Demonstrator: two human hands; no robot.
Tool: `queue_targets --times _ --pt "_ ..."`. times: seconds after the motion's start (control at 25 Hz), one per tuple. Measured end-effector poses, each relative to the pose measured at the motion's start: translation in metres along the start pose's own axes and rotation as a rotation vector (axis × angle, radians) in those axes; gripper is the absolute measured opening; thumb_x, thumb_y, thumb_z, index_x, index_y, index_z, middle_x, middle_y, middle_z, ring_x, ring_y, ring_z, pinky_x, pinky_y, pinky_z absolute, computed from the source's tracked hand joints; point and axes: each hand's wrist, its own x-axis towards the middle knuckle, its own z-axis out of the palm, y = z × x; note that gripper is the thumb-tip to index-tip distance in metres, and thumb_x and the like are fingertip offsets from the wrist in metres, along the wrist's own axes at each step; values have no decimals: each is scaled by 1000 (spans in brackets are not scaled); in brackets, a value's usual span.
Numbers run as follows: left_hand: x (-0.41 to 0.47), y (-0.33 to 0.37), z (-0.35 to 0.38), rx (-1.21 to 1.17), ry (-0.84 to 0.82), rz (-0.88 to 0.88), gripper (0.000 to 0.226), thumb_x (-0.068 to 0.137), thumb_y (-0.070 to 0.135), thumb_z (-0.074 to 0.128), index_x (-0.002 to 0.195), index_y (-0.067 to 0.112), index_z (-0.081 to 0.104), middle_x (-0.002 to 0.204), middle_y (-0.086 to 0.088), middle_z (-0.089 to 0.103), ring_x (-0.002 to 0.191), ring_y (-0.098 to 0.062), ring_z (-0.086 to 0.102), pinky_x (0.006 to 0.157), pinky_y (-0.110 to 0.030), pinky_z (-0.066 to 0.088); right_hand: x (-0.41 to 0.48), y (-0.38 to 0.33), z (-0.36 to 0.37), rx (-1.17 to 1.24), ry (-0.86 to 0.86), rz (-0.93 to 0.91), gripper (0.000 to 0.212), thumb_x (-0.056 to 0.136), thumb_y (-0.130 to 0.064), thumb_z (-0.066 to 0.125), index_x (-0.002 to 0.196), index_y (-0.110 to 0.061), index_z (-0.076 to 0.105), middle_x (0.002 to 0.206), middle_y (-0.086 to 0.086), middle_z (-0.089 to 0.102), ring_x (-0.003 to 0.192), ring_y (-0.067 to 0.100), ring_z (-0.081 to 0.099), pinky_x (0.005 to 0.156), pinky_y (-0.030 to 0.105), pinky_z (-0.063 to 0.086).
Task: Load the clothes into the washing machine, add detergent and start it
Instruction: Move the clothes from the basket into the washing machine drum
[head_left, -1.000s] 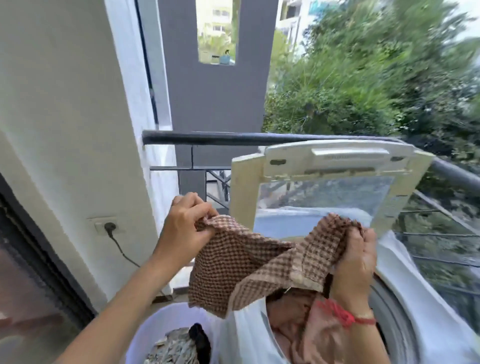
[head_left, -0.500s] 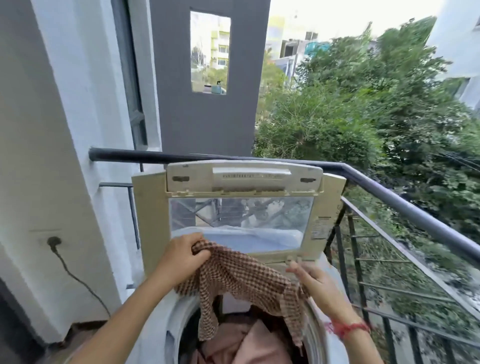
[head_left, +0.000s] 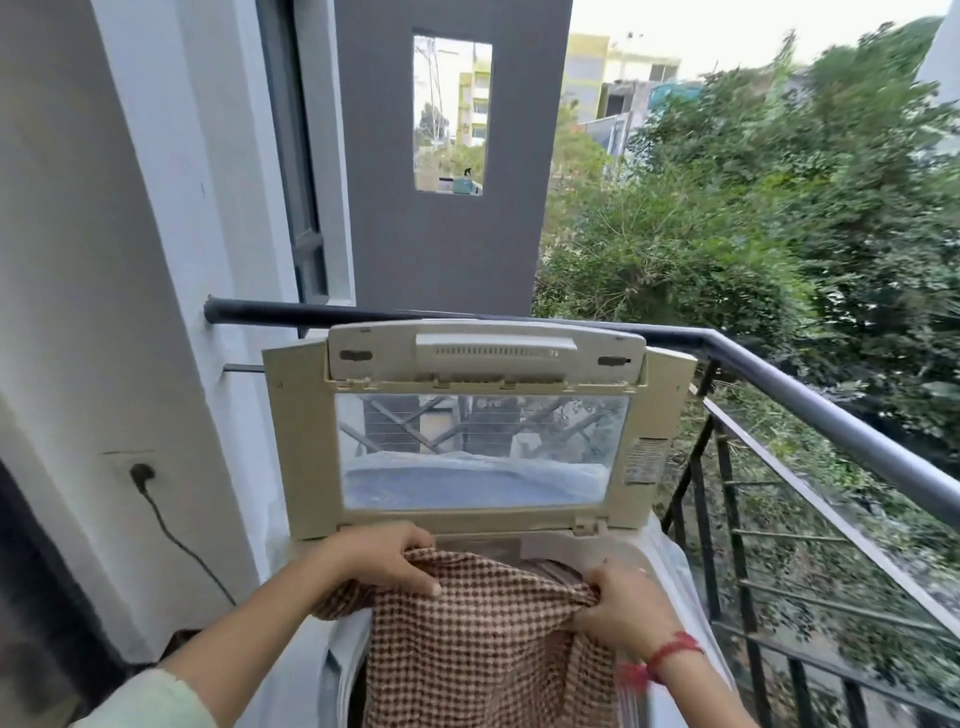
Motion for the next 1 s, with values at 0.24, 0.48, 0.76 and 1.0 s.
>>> queue_targets --times 0.24,0.48,0.76,1.0 --pt "12 3 32 104 589 135 28 72 6 56 81 32 55 86 6 53 85 -20 56 69 -32 42 10 9 24 -102 482 -219 35 66 -5 62 97 -21 56 104 2 55 85 30 58 69 39 50" --pt "2 -26 120 365 -510 -50 41 85 27 64 124 15 55 126 -8 54 114 -30 51 84 -36 44 -11 21 80 -280 -478 -340 26 70 -23 65 95 -19 61 101 7 63 85 21 56 74 20 45" --pt "1 -24 149 120 -365 -203 45 88 35 60 127 14 53 128 -10 54 103 -23 54 73 -21 45 -9 -16 94 -129 -614 -149 51 66 -50 39 88 -15 70 107 22 63 90 25 56 79 23 46" --pt "7 -36 169 246 -268 -224 37 84 33 57 114 11 53 119 -16 53 109 -33 52 88 -40 46 30 -32 147 -87 -313 165 75 66 -68 46 121 -17 50 119 11 60 114 33 52 97 43 39"
